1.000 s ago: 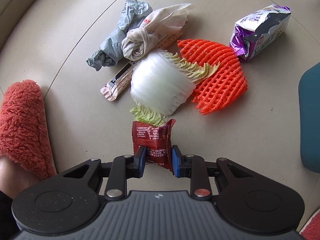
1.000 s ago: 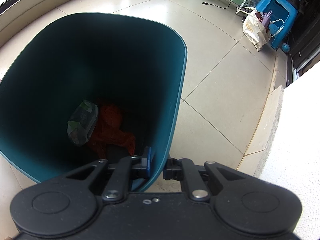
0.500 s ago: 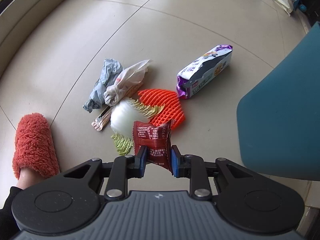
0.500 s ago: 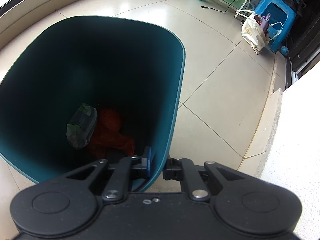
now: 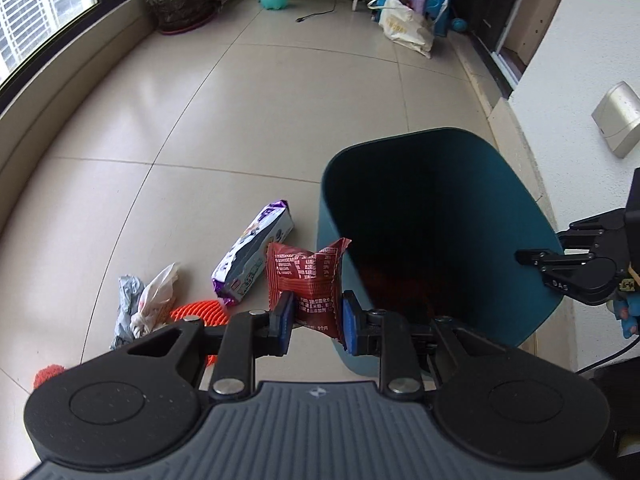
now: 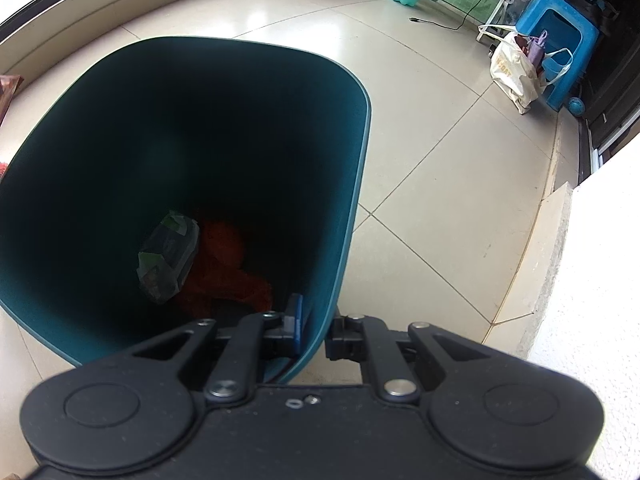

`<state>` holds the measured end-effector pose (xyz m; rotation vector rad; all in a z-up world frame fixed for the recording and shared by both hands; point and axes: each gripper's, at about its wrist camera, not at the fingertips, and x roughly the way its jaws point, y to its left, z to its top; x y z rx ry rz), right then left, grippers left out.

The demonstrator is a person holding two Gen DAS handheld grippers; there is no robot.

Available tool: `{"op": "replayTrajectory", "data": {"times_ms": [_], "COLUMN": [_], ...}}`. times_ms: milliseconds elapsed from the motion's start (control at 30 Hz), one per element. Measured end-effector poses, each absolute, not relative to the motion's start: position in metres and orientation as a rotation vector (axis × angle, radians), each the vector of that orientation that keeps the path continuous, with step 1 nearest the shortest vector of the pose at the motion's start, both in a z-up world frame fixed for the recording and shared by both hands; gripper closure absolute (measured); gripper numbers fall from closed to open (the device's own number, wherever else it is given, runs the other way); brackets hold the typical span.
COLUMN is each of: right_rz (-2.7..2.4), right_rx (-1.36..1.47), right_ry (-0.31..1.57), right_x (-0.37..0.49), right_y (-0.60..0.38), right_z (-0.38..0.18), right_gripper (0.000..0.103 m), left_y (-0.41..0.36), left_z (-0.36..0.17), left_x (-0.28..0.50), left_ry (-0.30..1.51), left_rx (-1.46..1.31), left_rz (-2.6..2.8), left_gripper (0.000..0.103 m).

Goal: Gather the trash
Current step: 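Lift the red sachet with the left tool into the bin and open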

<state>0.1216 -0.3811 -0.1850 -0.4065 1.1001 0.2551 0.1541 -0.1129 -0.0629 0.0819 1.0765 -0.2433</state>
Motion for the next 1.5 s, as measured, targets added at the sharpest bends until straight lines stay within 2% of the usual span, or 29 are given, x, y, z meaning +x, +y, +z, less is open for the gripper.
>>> {"op": "replayTrajectory", "data": {"times_ms": [167,400,700,967,1333,1467,1500], "right_rz": [0.259,0.267,0.282,0.278,0.262,0.259,0.258], "right_rx": [-0.399,-0.401,-0.404,-0.407,-0.418,-0.417,-0.416], "right_ry": [1.099,1.089,1.078,1.081,1.09,1.092,1.093], "right_x": [0.123,0.12,0.118,0.119,0.12,0.12,0.12], "right_y": [-0.383,-0.386,-0.388,-0.388,-0.381,-0.38,-0.38], "right_z": [-0.184,-0.185,-0.185,-0.183,-0.185,-0.186,-0.186], "right_gripper": [0.094,0.094,0.094,0.094,0.094,0.094,0.094], "left_y": [-0.16,-0.215,-0.229,-0.216,-0.191,-0.171,-0.165], "left_z": [-0.067,-0.106,-0.151,-0.143,-0.111,-0.096,-0.092], "left_x": [0.168,0.184,0.196,0.187,0.159,0.156,0.16], "left_ry": [1.082,1.157,1.24,1.231,1.124,1.088,1.076], "left_rx": [0.132,0.232,0.286,0.22,0.185,0.15,0.141], "left_rz": [-0.313,-0.361,-0.33,-0.348,-0.354,-0.338,-0.334], "left_gripper": [0.079,0.079,0.079,0.078,0.078,0.07,0.06]}}
